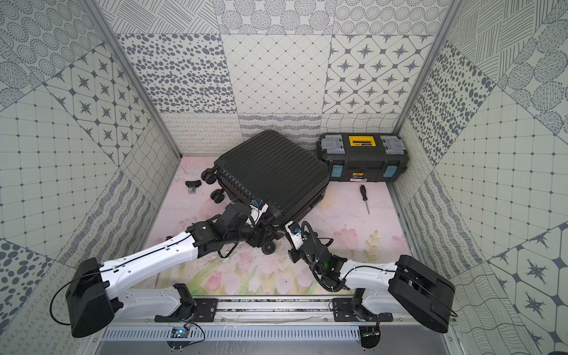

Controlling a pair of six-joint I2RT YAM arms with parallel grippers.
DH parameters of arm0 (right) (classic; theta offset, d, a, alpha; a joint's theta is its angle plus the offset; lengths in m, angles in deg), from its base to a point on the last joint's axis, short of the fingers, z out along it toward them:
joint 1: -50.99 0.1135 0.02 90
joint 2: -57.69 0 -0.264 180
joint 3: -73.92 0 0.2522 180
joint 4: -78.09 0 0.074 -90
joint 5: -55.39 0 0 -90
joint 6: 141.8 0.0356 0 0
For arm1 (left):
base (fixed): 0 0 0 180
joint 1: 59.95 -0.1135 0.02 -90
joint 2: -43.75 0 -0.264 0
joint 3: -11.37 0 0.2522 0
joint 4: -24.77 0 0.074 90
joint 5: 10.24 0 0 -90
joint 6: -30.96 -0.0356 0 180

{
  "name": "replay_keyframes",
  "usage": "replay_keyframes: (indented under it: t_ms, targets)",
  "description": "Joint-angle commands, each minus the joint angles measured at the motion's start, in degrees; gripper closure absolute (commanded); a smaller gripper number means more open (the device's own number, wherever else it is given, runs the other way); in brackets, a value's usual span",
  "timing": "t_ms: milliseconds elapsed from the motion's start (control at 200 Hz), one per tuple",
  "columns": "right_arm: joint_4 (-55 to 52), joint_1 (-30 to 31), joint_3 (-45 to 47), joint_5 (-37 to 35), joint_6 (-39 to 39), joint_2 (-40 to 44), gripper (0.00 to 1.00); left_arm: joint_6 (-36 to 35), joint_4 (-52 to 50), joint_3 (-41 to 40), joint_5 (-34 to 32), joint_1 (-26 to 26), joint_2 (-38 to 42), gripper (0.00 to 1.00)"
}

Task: Open the suitcase zippers
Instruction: Unzip the zipper on the suitcase.

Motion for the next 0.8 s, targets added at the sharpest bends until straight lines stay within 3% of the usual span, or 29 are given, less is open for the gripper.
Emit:
replay_keyframes:
  t_ms: [0, 75, 160, 535, 795]
  targets:
    - [3.0, -3.0, 0.0, 0.1, -0.4, 3.4, 1.0, -2.7, -2.5, 1.3, 1.4, -0.4, 0.0, 0.45]
    - [1.9, -4.5, -0.2, 1.2, -0.4, 4.2, 1.0, -2.7, -2.5, 1.5, 0.8, -0.4, 0.4, 0.66]
    - [0.6, -5.6, -0.4, 2.5, -0.6, 4.5, 1.0, -3.0, -2.2, 1.5, 0.6, -0.4, 1.0, 0.75]
    - [-3.3, -9.7, -0.7, 0.9, -2.2, 7.8, 1.0, -3.8, -5.7, 2.4, 0.4, -0.4, 4.2, 0.77]
    - [-2.8, -18.6, -1.7, -2.2, 0.2, 7.8, 1.0, -2.9, -11.1, 1.1, 0.4, -0.4, 10.0, 0.78]
